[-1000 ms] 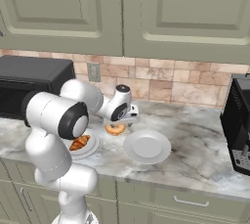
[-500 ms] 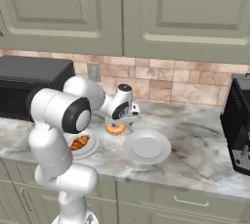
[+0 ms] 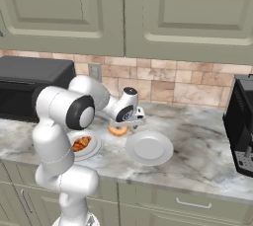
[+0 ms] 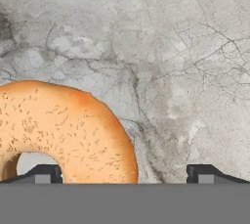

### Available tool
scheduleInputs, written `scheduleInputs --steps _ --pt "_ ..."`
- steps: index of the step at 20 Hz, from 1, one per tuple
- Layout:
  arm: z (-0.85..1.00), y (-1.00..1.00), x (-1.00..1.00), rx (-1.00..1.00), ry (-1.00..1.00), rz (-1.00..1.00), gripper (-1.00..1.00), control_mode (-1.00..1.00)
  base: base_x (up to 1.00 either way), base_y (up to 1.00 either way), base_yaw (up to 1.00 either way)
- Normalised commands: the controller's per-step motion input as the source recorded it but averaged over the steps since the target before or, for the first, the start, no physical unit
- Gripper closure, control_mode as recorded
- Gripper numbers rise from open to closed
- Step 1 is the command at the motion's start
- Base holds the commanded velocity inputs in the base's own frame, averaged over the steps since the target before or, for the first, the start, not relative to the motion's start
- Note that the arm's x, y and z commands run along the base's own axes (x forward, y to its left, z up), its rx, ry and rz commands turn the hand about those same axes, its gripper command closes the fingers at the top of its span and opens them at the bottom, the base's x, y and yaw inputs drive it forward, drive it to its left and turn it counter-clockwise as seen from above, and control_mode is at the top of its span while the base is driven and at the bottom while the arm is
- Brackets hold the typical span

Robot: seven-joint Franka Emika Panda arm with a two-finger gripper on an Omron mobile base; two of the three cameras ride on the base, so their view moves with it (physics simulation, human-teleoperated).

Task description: Place the pastries on the plates.

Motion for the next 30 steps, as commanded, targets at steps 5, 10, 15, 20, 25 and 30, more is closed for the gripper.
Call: scheduleInputs --steps 5,10,15,20,25,30 --pt "-0.06 -0.10 0.00 0.01 0.00 0.00 1.00 -1.00 0.00 0.00 0.00" --pt "0.00 0.00 0.00 0.00 0.00 0.00 1.00 -1.00 0.00 0.00 0.00" --pt "0.00 0.00 0.00 0.00 0.00 0.00 1.00 -1.00 0.00 0.00 0.00" --pt "0.16 0.00 -0.04 0.00 0.00 -0.01 1.00 -1.00 0.00 0.00 0.00" --pt "0.36 0.00 -0.21 0.00 -0.02 0.00 1.00 -1.00 0.00 0.00 0.00" --pt "0.40 0.00 -0.35 0.00 -0.01 0.00 1.00 -1.00 0.00 0.00 0.00"
